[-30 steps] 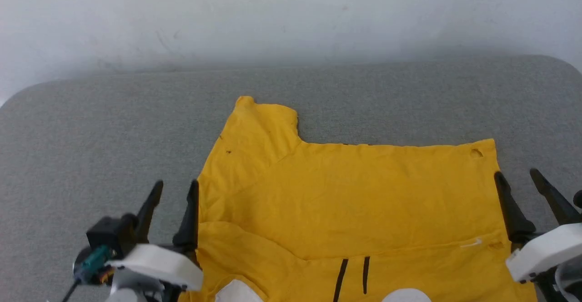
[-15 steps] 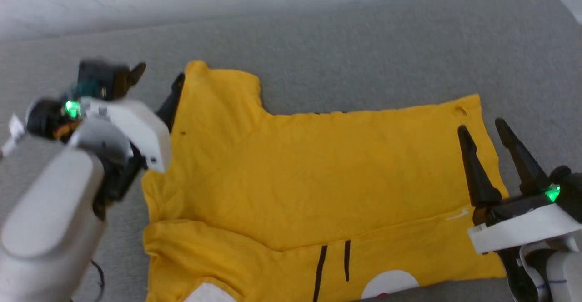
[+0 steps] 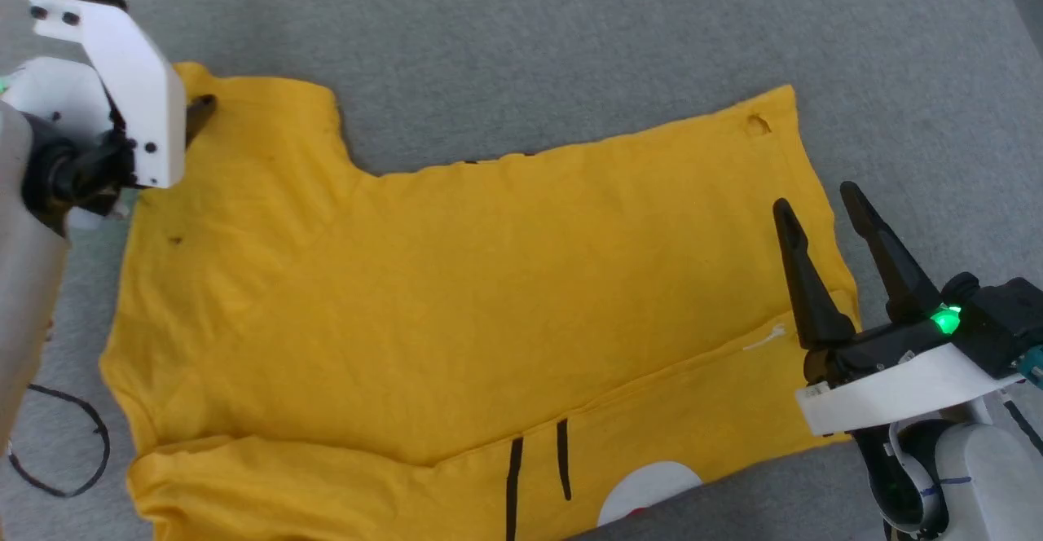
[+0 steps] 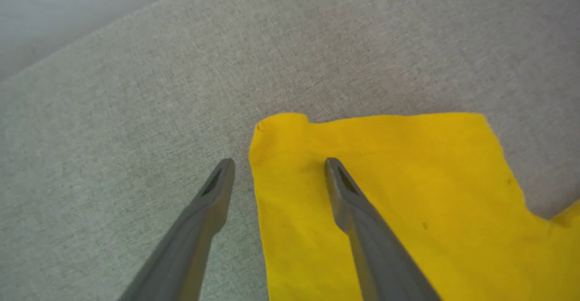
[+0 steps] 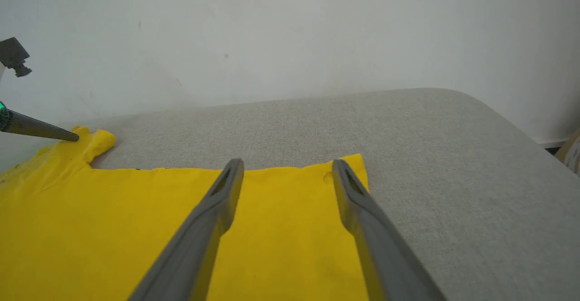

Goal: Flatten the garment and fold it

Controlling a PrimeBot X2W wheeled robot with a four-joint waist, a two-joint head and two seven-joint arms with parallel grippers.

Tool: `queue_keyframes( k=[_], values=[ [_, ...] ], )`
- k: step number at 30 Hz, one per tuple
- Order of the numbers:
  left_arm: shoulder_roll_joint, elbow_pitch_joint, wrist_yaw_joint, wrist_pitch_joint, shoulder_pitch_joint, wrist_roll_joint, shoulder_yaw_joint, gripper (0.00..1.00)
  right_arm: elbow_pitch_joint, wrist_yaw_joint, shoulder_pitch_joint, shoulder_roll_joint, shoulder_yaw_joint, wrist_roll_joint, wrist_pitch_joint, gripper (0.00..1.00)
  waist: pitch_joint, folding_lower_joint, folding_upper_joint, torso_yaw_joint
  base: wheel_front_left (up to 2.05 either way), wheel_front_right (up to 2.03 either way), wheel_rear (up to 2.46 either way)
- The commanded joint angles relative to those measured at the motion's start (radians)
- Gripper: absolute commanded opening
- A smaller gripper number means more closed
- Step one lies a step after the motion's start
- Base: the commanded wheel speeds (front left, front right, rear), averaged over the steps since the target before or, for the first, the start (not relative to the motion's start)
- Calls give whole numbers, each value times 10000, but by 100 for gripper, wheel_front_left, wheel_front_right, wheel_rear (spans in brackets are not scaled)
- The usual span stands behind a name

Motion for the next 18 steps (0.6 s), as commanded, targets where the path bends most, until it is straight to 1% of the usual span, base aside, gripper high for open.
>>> queue_keyframes(
  k=[1,2,3,5,7,10,11,12,14,16,18],
  values=[
    [115,76,31,96,-151,27,1,100,25,-19,-130,40,0,-64,-76,100,551,-2,0,-535,0,0,0],
    [217,153,72,233,-242,108,-37,100,52,-19,-131,52,9,-67,-85,100,593,-2,0,-561,0,0,0],
    [401,304,214,370,-347,342,-133,100,106,-19,-128,64,30,-83,-102,100,631,-2,0,-596,0,0,0],
    [491,392,300,430,-363,489,-208,100,135,-19,-123,70,27,-90,-105,100,641,-2,0,-609,0,0,0],
    [600,564,326,648,-349,596,-334,100,191,-19,-118,77,10,-109,-85,100,664,-2,0,-621,0,0,0],
    [544,835,218,1277,-183,269,-392,100,258,-19,-122,83,-37,-125,-80,100,641,-2,0,-591,0,0,0],
    [530,852,165,1521,-119,174,-440,41,279,-19,-122,77,-61,-132,-70,100,628,-2,0,-570,0,0,0],
    [507,827,113,1719,-61,69,-471,0,295,-19,-128,69,-93,-141,-56,100,614,-2,0,-545,0,0,0],
    [443,682,102,1841,16,-95,-447,0,337,-19,-151,40,-180,-156,-19,100,580,-2,0,-473,0,0,0],
    [362,475,223,1532,25,-97,-358,0,379,-19,-184,-26,-270,-187,55,100,541,-2,0,-375,0,0,0],
    [334,215,262,994,-5,96,-354,0,423,-19,-234,-167,-311,-189,220,100,462,-2,0,-250,0,0,0]
  ],
)
